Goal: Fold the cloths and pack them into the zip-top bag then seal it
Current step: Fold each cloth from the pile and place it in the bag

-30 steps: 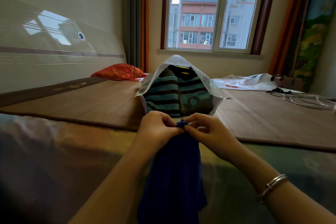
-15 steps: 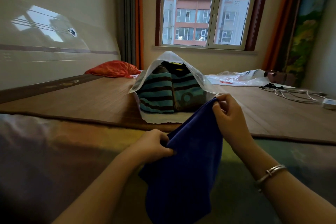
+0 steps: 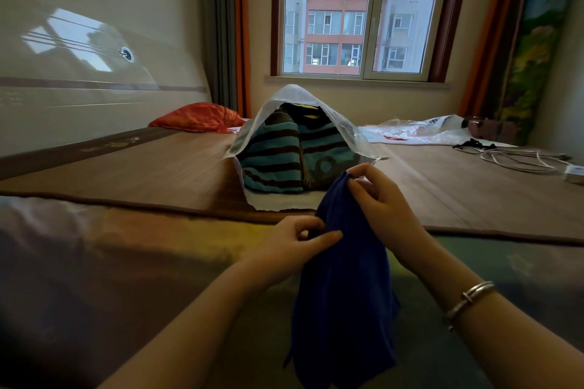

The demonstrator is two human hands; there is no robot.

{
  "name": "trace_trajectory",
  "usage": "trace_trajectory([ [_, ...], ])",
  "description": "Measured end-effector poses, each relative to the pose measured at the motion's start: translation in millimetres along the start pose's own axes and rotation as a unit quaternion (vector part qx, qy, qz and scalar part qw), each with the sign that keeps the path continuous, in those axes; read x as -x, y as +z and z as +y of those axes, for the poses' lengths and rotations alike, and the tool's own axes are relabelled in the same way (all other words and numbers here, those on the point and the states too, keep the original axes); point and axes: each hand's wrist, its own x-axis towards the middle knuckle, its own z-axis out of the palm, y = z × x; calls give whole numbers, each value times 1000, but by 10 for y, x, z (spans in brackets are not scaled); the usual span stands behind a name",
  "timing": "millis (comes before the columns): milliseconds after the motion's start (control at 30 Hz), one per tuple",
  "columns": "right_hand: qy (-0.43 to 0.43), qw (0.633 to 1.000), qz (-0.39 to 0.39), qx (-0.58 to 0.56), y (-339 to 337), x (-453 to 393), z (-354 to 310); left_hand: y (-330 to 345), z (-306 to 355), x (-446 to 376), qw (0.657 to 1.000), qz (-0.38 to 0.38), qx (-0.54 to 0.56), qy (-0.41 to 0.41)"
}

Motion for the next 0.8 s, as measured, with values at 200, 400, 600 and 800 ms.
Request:
trace_trajectory([
  [200,36,994,87,57,-84,-34,153,-35,-171,69,989,-14,-144,-42],
  [400,94,984,129,83,-261,-52,316,-293,-234,121,985,-30,-161,-56],
  [600,104,983,133,77,-242,-49,350,-7,-318,192,975,-105,-194,19],
  [800,124,974,171,82,-354,-88,441,-171,-246,79,975,26,-200,94],
])
